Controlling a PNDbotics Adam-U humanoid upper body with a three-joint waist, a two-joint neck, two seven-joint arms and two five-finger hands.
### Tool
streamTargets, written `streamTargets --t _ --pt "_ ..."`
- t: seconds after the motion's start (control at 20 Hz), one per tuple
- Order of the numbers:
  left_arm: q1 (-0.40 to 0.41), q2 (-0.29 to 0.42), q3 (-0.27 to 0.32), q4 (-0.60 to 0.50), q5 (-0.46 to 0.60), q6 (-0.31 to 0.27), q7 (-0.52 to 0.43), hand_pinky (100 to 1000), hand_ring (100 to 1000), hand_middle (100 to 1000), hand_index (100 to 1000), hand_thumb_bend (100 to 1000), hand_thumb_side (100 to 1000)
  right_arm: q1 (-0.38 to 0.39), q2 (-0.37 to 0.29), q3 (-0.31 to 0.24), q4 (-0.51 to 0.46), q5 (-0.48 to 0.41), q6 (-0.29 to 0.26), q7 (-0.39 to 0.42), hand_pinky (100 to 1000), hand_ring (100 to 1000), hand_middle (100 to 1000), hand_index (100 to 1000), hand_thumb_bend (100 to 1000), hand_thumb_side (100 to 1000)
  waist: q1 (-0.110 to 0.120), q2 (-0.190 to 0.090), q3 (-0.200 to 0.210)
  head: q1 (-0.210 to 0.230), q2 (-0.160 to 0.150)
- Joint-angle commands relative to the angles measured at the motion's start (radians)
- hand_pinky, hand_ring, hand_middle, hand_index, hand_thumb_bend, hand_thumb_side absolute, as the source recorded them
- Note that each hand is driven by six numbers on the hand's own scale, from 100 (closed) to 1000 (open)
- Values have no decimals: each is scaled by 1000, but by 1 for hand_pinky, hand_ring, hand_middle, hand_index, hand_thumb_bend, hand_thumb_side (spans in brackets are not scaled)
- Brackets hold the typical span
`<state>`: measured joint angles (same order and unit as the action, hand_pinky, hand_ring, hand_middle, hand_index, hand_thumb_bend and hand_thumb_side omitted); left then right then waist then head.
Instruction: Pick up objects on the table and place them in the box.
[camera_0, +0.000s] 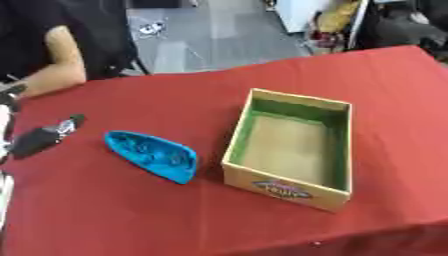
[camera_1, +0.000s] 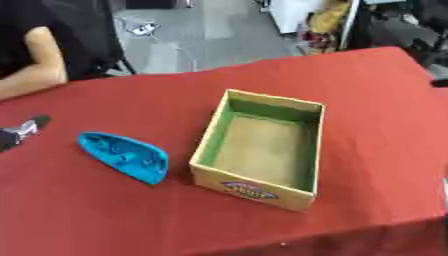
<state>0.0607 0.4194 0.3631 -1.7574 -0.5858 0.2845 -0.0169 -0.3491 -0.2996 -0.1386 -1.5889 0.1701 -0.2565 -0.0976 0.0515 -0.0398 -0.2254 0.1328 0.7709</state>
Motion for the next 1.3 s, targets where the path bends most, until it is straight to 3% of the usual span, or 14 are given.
streamTargets --t 0.05,0.45,0.55,0.65,0.7,0.95,1.3 --pt "-4 24 2 -12 1 -6 0 815 852 947 974 975 512 -9 -23 -6 -13 -1 0 1 602 807 828 996 458 963 -2 -8 -1 13 -1" --pt "-3 30 -1 -11 0 -7 -7 819 854 944 974 976 512 -9 -24 -6 -13 -1 0 1 602 807 828 996 458 963 -2 -8 -3 13 -1" --pt "2 63 -15 -5 -11 -2 -31 836 868 951 984 971 515 -10 -24 -5 -13 -1 0 1 602 807 828 996 458 962 -1 -8 -5 13 -1" --pt "6 127 -42 1 -23 1 -77 858 890 966 1000 975 559 -9 -26 -5 -12 -1 0 2 602 807 829 996 460 960 0 -9 -7 13 -1" --pt "6 181 -66 5 -37 1 -115 869 901 972 1000 1000 503 -8 -27 -3 -11 -1 0 3 602 807 829 996 458 962 2 -11 -9 15 -1" --pt "-46 398 -177 26 -95 -20 -320 897 935 981 1000 1000 494 -6 -33 4 -7 -1 -1 11 602 807 829 996 459 962 6 -17 -16 16 -1" --pt "-197 538 -310 70 -79 -89 -487 914 951 973 1000 1000 457 -6 -32 10 -5 -4 -3 18 602 808 829 996 459 961 9 -22 -31 24 -1"
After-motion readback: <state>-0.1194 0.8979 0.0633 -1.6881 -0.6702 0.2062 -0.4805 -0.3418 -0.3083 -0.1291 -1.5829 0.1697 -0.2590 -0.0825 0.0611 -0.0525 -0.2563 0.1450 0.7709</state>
